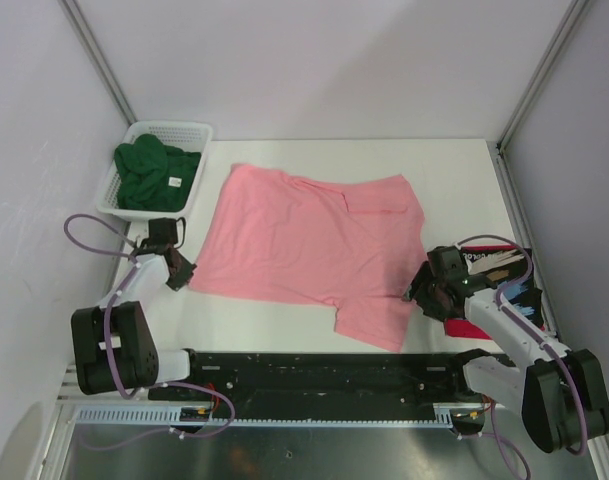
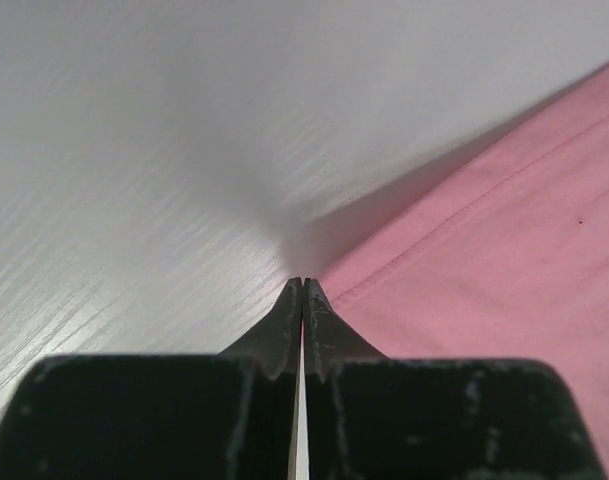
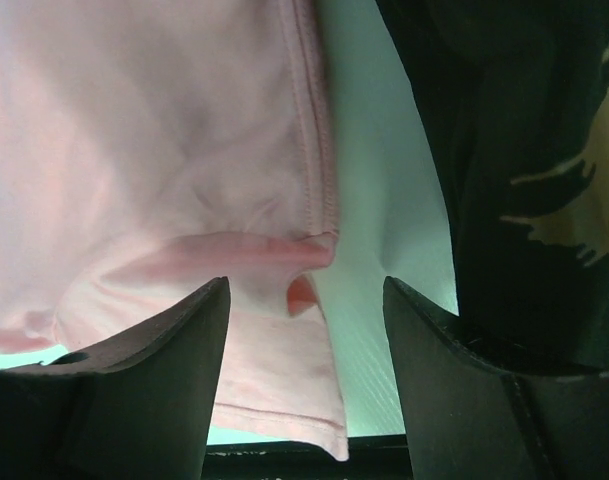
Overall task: Fold and stack the t-shirts
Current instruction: Flatten out the tshirt
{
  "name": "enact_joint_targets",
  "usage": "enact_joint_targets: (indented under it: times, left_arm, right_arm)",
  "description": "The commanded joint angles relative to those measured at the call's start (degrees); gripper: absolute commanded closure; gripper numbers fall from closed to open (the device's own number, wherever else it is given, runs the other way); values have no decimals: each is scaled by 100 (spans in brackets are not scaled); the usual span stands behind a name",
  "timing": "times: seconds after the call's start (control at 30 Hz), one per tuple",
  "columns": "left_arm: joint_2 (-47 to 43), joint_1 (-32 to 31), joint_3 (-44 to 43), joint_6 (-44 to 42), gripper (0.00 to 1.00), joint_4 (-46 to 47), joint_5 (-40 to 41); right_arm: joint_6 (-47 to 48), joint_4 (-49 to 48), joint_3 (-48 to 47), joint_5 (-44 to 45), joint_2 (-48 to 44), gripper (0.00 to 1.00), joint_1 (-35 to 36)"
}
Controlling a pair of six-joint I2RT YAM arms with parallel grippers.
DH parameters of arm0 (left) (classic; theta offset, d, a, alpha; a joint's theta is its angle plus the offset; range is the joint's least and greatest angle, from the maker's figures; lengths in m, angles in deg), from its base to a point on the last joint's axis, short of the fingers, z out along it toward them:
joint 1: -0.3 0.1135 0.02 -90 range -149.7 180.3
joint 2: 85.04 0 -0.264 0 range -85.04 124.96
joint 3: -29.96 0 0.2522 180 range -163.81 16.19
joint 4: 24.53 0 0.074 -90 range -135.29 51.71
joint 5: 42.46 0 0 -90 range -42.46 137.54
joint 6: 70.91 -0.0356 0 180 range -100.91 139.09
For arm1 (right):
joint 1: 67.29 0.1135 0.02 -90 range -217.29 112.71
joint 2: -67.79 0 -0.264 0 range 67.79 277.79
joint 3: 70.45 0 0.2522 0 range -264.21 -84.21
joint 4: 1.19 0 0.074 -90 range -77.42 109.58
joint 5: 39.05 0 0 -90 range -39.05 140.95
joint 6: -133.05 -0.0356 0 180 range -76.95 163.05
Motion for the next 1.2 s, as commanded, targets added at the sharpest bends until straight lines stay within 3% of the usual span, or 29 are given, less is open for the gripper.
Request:
enact_joint_targets:
  times: [0.0,0.17,0.27,0.33,0.47,0.53,0.77,1.17]
  left_arm:
    - [-207,51,-139,-3,100,-109,297]
    - [-217,56,-112,23,100,-107,200]
    - [-248,56,-106,18,100,-107,143]
    - [-332,54,-100,-4,100,-107,110]
    - [-626,55,-234,-193,100,-106,-97]
    - [-857,49,-387,-351,100,-103,-236]
    - [-1857,48,-1404,-892,100,-177,-501]
    - [-2595,47,-3991,-631,100,-215,-1012]
  right_arm:
    - [-247,-98,136,150,-86,34,109]
    - [-357,-410,161,237,112,37,126]
    - [-415,-683,161,242,312,46,154]
    - [-403,-851,155,282,452,57,159]
    - [-221,-901,-230,235,603,92,169]
    - [-40,-579,-826,303,541,98,214]
    - [562,517,-2961,591,-192,100,259]
    - [966,1331,-5810,938,-887,100,258]
